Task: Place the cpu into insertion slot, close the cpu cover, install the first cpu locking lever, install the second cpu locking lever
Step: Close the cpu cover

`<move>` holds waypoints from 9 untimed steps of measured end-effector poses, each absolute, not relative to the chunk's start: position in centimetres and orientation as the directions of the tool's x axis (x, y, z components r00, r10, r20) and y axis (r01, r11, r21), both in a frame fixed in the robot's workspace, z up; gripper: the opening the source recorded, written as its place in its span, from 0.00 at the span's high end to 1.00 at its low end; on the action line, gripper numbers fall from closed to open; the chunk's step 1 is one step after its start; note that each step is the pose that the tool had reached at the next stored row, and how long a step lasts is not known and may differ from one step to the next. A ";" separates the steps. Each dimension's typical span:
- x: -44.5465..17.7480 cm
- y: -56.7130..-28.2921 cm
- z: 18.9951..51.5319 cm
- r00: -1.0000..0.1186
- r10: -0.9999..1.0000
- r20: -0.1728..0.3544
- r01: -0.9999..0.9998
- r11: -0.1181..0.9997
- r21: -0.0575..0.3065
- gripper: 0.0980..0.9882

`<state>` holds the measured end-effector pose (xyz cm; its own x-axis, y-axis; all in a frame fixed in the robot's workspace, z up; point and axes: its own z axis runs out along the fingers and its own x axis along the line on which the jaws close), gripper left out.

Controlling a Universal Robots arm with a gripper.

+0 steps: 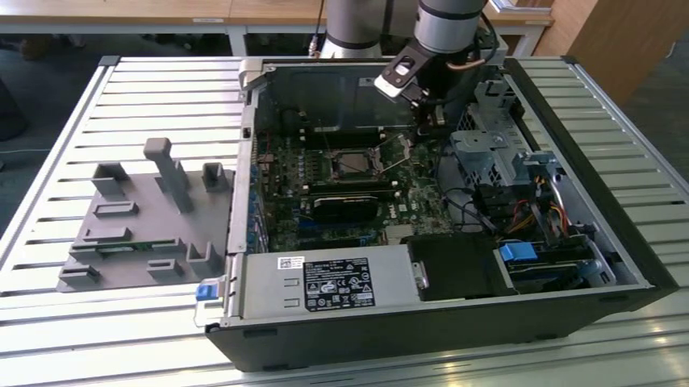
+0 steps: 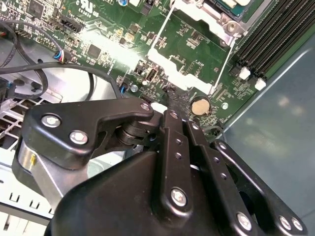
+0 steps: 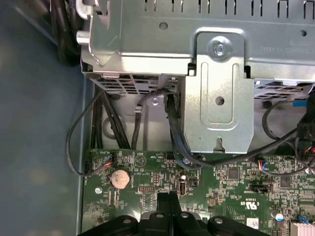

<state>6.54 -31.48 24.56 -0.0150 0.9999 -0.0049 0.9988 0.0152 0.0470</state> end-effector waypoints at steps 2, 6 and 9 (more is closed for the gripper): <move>6.6 -31.5 24.4 -0.015 1.000 -0.005 0.999 0.015 0.047 0.99; 6.6 -31.5 24.1 -0.015 1.000 -0.005 0.999 0.015 0.046 0.99; 6.6 -31.5 23.9 -0.015 1.000 -0.005 0.999 0.015 0.045 0.99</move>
